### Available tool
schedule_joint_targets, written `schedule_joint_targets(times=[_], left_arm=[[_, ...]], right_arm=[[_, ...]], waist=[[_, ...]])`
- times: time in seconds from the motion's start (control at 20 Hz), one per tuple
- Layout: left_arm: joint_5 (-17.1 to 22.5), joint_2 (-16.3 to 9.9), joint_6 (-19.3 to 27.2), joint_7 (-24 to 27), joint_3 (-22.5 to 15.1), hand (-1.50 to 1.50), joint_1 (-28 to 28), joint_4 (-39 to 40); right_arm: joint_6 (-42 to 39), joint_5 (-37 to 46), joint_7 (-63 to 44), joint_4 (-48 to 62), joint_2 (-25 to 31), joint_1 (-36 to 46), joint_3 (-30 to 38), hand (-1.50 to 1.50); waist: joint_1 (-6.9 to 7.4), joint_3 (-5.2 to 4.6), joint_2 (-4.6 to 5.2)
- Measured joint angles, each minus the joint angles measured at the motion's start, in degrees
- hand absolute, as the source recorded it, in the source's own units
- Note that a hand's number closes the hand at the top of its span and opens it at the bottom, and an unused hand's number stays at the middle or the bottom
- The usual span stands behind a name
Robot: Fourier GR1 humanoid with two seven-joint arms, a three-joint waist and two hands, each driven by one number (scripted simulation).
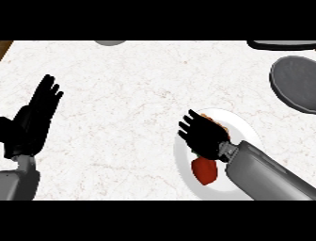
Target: Pick the croissant from the plate and place it in the pan
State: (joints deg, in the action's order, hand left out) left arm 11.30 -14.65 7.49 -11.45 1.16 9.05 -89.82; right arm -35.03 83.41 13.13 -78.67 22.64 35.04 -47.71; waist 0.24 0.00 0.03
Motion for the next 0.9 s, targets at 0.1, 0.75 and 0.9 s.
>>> schedule_joint_targets(times=[0.1, 0.75, 0.9], left_arm=[[-0.2, 0.3, -0.2, -0.1, 0.4, 0.00, 0.6, 0.6], [-1.8, 1.9, -1.0, -1.9, 0.9, 0.00, -0.5, -2.4], [-2.2, 2.3, -1.3, -1.5, 0.9, 0.00, -0.6, -1.9]], right_arm=[[1.4, 0.9, 1.5, 1.8, -0.6, -0.1, 1.6, -1.50], [7.8, 7.2, 8.7, 10.0, -5.2, -0.7, 6.3, 1.50], [10.9, 7.7, 10.9, 12.4, -6.1, -0.3, 7.4, 1.50]], waist=[[-0.02, 0.00, 0.00], [0.11, -0.20, -0.71], [0.12, -0.32, -1.04]])
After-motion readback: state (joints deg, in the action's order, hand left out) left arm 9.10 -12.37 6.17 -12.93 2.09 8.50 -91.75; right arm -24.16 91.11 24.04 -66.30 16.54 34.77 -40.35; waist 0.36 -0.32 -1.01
